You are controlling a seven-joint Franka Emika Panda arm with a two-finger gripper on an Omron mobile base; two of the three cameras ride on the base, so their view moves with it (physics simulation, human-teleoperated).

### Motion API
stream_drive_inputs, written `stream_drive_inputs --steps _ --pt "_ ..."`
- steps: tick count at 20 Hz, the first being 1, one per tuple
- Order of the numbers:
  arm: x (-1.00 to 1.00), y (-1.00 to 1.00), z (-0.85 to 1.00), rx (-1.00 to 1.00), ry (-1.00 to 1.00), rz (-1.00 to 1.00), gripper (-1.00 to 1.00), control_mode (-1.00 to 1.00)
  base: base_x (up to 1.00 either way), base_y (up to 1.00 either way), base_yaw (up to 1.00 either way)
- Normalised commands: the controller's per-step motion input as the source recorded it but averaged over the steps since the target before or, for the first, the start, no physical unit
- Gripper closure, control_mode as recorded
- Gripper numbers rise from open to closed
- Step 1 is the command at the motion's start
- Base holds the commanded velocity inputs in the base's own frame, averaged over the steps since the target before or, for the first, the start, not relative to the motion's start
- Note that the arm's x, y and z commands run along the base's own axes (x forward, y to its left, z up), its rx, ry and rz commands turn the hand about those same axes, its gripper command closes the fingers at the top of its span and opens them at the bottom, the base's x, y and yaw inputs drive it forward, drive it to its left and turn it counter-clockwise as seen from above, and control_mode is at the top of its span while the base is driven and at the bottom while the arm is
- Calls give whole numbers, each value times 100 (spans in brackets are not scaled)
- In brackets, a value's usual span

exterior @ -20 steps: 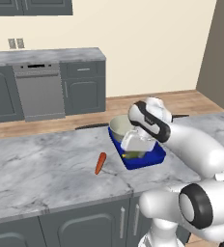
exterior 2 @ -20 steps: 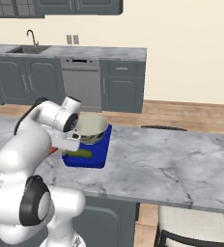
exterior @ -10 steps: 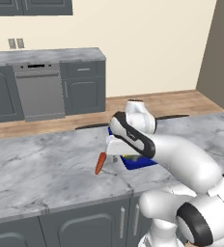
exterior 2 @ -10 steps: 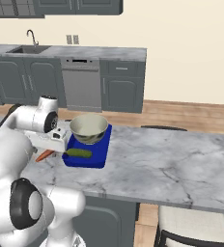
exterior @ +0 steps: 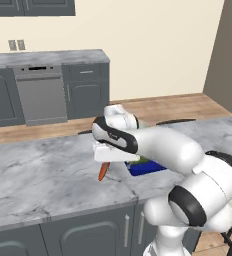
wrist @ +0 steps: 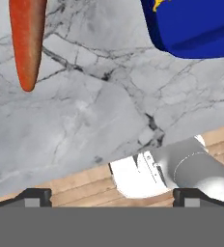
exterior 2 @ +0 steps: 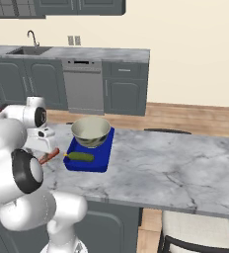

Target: Place the two vegetables and bowl onto the tray for setting up a vegetable dip station.

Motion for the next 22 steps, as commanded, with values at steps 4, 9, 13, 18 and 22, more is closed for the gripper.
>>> stream_drive_inputs --steps 4,9,13,18,22 --pt "26 33 -3 -21 8 -32 -100 -100 0 0 0" --pt "28 16 -13 -18 0 -39 -100 -100 0 0 0" --pt "24 8 -16 -14 0 -37 -100 -100 0 0 0" --pt "4 1 -18 -11 -7 -26 -100 -100 0 0 0" --pt "11 0 -15 -14 -12 -12 -100 -100 0 0 0"
